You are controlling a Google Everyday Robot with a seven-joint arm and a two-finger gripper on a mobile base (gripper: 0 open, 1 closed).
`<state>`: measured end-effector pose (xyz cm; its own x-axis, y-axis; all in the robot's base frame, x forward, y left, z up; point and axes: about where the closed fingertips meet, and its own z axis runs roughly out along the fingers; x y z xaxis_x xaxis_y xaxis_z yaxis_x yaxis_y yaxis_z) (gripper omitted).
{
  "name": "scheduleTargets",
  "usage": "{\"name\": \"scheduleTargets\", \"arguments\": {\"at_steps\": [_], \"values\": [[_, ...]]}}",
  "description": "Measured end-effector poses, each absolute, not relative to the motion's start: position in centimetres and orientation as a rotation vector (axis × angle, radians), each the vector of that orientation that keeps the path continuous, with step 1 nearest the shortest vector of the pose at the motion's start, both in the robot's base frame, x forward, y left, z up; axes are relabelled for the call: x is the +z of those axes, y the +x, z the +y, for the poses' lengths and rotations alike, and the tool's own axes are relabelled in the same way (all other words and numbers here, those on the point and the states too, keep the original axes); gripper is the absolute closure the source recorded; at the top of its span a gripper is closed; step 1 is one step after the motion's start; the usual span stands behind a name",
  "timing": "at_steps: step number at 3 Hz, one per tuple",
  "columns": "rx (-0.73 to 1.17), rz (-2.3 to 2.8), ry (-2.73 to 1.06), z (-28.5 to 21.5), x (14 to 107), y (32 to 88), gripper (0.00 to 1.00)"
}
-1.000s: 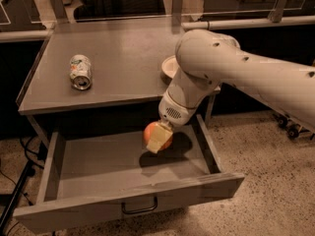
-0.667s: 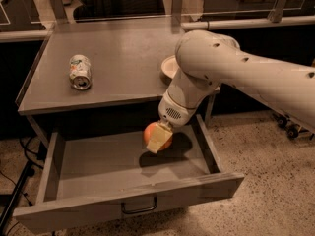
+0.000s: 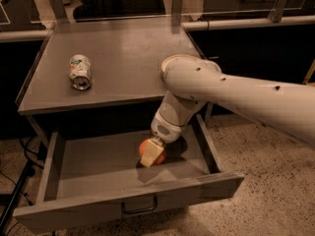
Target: Place orange into top drawer
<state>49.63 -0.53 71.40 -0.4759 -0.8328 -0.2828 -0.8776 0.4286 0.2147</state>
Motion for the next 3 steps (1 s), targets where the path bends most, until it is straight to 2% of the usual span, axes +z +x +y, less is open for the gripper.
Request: {"name": "scheduleTargets", "arguments": {"at_steps": [3], "values": [[0.480, 2.596, -1.515, 1.1, 65.5, 52.2, 1.00]]}}
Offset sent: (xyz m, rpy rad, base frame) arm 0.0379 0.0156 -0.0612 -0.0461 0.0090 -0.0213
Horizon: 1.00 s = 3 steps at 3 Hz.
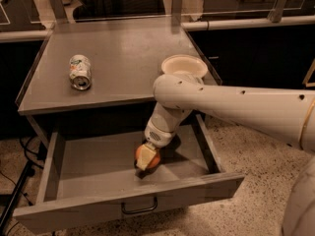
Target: Place orange into top drawer
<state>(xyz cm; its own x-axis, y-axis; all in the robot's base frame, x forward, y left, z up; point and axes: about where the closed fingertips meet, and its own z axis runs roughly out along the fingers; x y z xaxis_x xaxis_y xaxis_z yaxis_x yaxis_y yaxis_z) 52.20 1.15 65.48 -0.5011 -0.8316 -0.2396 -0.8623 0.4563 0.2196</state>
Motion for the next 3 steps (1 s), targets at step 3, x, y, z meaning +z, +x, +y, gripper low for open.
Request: {"name": "scheduleTargets", "arguments": {"at_steps": [3], "values": [[0.525, 2.640, -1.460, 2.3, 62.6, 51.5, 1.00]]}}
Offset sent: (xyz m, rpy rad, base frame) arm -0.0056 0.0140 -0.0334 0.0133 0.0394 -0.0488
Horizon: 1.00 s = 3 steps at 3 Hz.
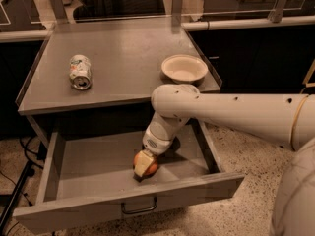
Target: Place orange into top drawer
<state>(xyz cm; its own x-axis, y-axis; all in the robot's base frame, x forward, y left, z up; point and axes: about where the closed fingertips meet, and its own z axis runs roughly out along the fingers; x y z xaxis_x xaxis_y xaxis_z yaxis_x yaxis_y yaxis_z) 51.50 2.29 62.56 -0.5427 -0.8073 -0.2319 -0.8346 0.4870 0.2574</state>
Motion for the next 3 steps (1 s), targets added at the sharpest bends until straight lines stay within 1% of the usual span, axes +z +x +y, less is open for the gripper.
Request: {"name": "scheduleTargets", "arguments": {"at_steps": [2, 3], "values": [[0.566, 2.640, -1.454, 2.46, 62.14, 51.02, 1.00], [0.566, 2.640, -1.454, 2.46, 62.13, 51.02, 0.81]]}}
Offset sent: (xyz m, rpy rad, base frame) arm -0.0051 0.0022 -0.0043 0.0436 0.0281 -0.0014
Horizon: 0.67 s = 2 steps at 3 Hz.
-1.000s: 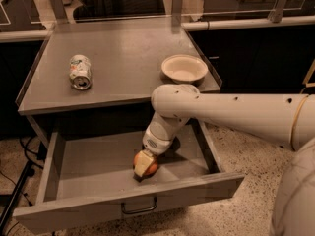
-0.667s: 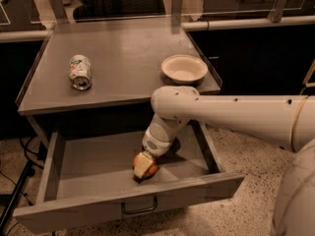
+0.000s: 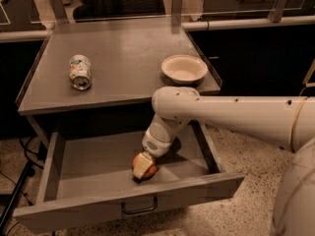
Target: Place orange into top drawer
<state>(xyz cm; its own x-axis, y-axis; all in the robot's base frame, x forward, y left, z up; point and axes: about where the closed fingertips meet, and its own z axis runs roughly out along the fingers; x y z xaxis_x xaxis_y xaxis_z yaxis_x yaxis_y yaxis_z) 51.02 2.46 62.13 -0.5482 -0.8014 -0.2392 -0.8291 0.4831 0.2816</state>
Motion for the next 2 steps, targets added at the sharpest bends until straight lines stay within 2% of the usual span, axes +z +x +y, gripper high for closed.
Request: {"name": "scheduleTargets", "arguments": {"at_steps": [2], "values": [[0.566, 2.640, -1.454, 2.47, 62.13, 51.02, 0.34]]}}
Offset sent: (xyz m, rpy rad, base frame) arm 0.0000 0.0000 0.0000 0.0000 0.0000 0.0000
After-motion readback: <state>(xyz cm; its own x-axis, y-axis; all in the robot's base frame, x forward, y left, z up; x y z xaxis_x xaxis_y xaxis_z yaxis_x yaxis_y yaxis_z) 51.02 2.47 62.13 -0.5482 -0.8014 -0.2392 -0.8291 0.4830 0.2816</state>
